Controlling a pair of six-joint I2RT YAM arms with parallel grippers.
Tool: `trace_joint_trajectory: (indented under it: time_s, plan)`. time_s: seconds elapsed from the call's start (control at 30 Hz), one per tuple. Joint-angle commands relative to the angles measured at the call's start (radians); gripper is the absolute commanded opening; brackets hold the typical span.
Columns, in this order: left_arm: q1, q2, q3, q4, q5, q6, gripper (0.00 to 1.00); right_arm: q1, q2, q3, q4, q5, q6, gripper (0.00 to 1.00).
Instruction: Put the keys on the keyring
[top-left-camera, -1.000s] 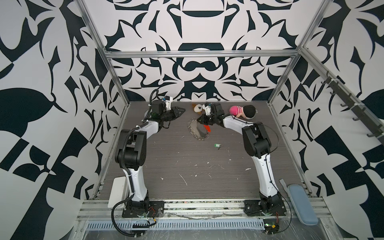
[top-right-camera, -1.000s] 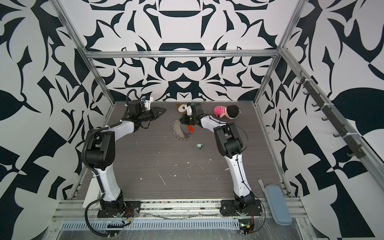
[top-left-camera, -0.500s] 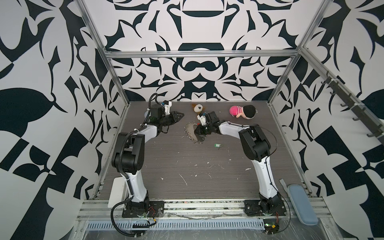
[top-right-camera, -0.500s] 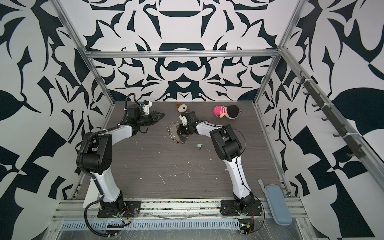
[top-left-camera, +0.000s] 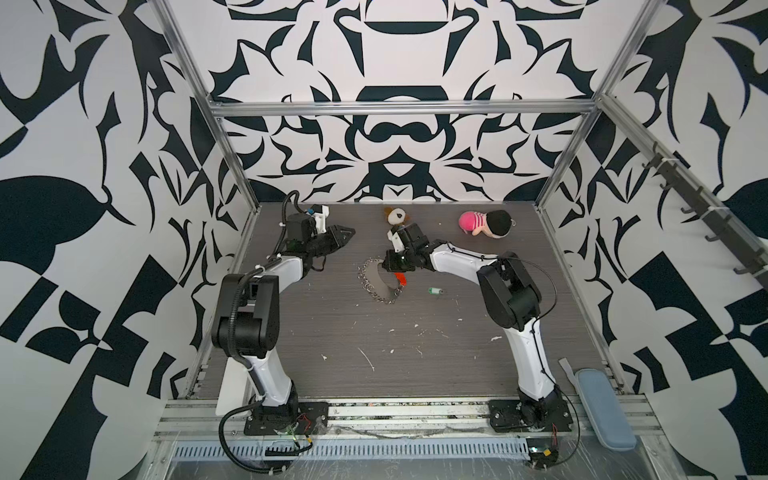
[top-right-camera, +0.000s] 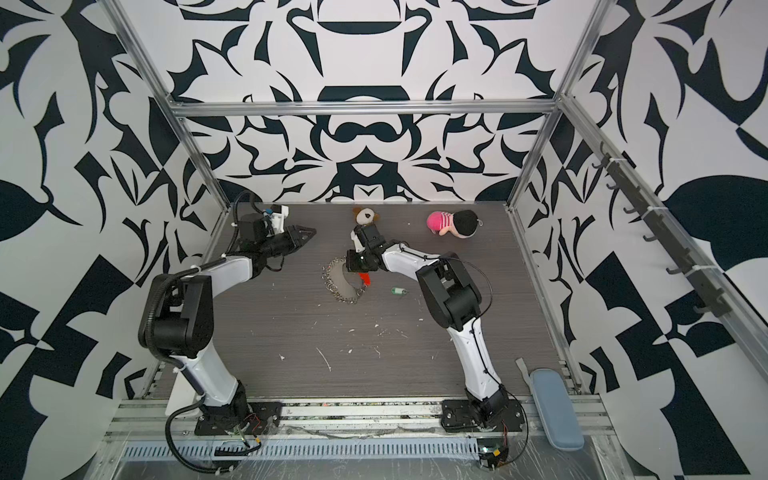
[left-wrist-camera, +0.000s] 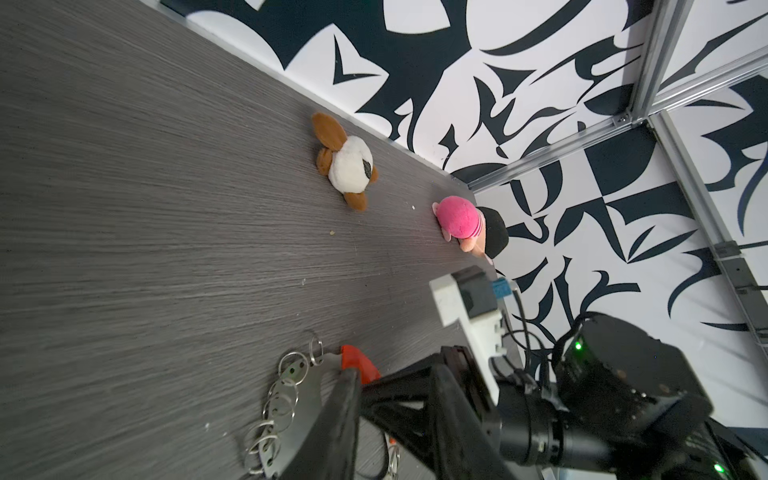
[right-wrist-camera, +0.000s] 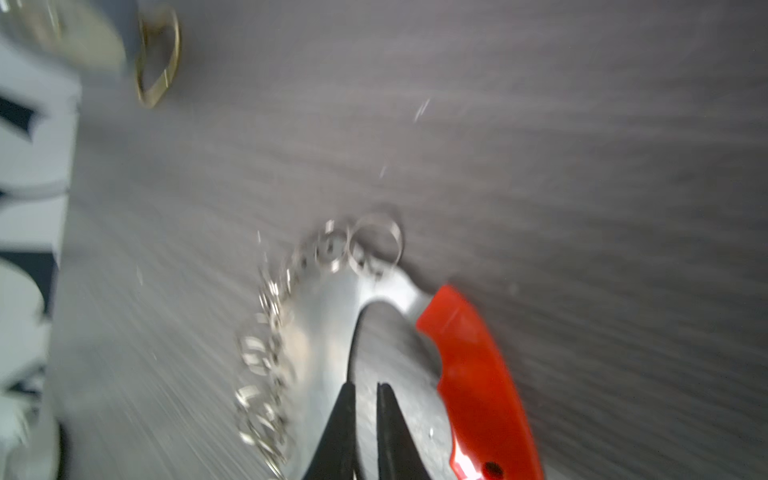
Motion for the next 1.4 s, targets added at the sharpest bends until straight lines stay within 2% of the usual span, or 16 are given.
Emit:
trace_joint_trajectory:
  time_s: [0.0, 0.1, 0.27, 0.43, 0.8, 1.03, 1.37]
  plan:
    - [0.018, -0.066, -0.045, 0.015, -0.015, 0.011, 0.33, 0.017, -0.014, 0.043, 0.060, 0.089, 0.275, 0.18]
    - [0.024, -0.091, -0.075, 0.015, -0.025, 0.015, 0.33, 0.048, -0.006, 0.061, 0.074, 0.146, 0.356, 0.23]
    - [0.027, -0.114, -0.103, 0.007, -0.035, 0.029, 0.33, 0.067, 0.052, 0.122, 0.049, 0.148, 0.527, 0.27]
    - [0.035, -0.122, -0.109, 0.001, -0.031, 0.033, 0.33, 0.103, 0.074, 0.129, 0.085, 0.176, 0.620, 0.28]
    - [0.052, -0.149, -0.139, 0.000, -0.026, 0.043, 0.33, 0.112, 0.122, 0.197, 0.036, 0.248, 0.647, 0.24]
    - [0.060, -0.158, -0.141, -0.002, -0.024, 0.046, 0.32, 0.113, 0.133, 0.239, -0.019, 0.294, 0.623, 0.23]
    - [0.063, -0.146, -0.136, 0.007, -0.018, 0.041, 0.33, 0.116, 0.148, 0.236, -0.014, 0.285, 0.618, 0.23]
